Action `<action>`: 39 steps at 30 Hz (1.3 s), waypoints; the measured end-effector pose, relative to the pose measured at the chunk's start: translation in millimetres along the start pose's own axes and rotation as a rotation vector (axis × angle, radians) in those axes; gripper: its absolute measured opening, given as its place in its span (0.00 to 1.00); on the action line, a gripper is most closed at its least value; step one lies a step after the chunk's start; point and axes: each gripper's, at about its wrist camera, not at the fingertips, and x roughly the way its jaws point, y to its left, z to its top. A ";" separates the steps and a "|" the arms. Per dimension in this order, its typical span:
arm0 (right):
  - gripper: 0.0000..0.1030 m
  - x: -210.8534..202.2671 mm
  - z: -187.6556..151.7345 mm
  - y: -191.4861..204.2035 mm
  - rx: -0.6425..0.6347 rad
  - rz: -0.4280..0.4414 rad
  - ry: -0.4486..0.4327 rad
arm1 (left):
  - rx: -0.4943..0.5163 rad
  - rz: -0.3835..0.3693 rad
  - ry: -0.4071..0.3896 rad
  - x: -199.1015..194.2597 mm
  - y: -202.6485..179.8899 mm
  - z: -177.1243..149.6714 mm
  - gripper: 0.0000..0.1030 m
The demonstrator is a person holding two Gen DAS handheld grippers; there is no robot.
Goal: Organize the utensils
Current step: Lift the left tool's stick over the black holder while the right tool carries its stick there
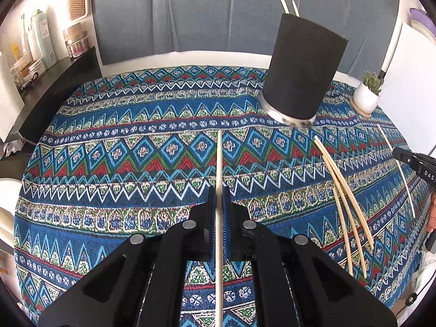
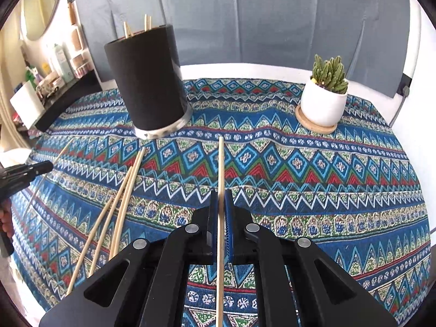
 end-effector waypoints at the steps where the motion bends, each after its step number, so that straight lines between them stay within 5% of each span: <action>1: 0.04 -3.9 5.1 0.1 -0.002 -0.001 -0.010 | 0.001 0.001 -0.009 -3.4 -0.2 5.9 0.05; 12: 0.05 -25.6 55.9 1.3 -0.032 0.025 -0.095 | 0.010 -0.007 -0.088 -28.7 -12.2 69.9 0.05; 39: 0.05 -21.8 200.5 13.3 0.017 0.287 -0.368 | -0.006 -0.214 -0.322 -23.5 -38.5 199.9 0.05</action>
